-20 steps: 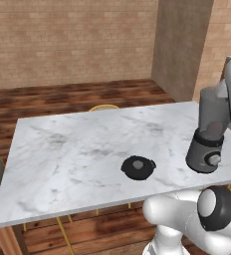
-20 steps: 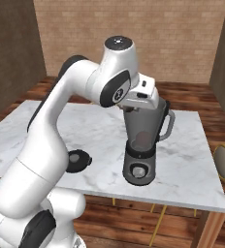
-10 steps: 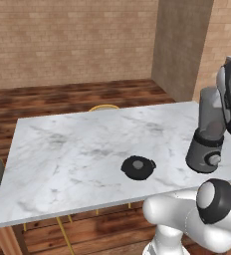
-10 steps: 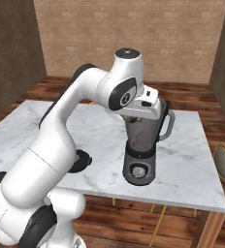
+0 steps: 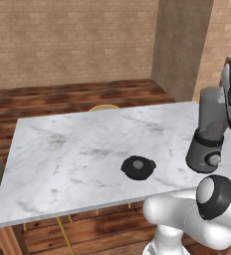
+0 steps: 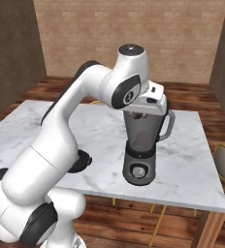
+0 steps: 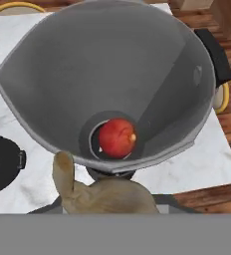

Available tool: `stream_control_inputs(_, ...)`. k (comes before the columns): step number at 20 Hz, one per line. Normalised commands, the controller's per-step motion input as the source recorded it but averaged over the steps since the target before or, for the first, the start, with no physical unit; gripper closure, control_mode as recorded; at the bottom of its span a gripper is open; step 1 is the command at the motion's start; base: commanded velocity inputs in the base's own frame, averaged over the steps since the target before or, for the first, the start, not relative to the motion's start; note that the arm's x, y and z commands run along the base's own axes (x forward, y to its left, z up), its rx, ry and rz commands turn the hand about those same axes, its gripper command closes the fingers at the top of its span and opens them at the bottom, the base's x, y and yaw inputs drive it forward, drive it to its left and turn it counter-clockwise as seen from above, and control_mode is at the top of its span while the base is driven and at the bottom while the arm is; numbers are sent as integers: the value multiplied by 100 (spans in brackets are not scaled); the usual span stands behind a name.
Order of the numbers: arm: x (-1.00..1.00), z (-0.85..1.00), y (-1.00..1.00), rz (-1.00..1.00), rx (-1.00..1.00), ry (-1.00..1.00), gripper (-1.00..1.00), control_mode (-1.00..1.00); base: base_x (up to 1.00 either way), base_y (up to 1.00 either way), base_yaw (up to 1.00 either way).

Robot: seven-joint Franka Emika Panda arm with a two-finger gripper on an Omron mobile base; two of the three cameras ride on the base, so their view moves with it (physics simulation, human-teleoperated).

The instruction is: Grab the garlic and onion from the fridge, place them in the blender, close the lid, and turn on the blender to create a marinade.

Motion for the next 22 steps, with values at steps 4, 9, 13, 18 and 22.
stream_control_inputs(4, 2, 62, -15, 0, 0, -9, 100, -100, 0, 0, 0)
stream_control_inputs(9, 41, 38, 0, 0, 0, -4, 100, -100, 0, 0, 0)
stream_control_inputs(13, 69, 0, -1, 0, 0, 0, 100, -100, 0, 0, 0)
stream_control_inputs(18, 52, -38, -10, 1, 0, 7, 100, -100, 0, 0, 0)
stream_control_inputs(22, 27, -67, -15, 3, 0, 7, 100, -100, 0, 0, 0)
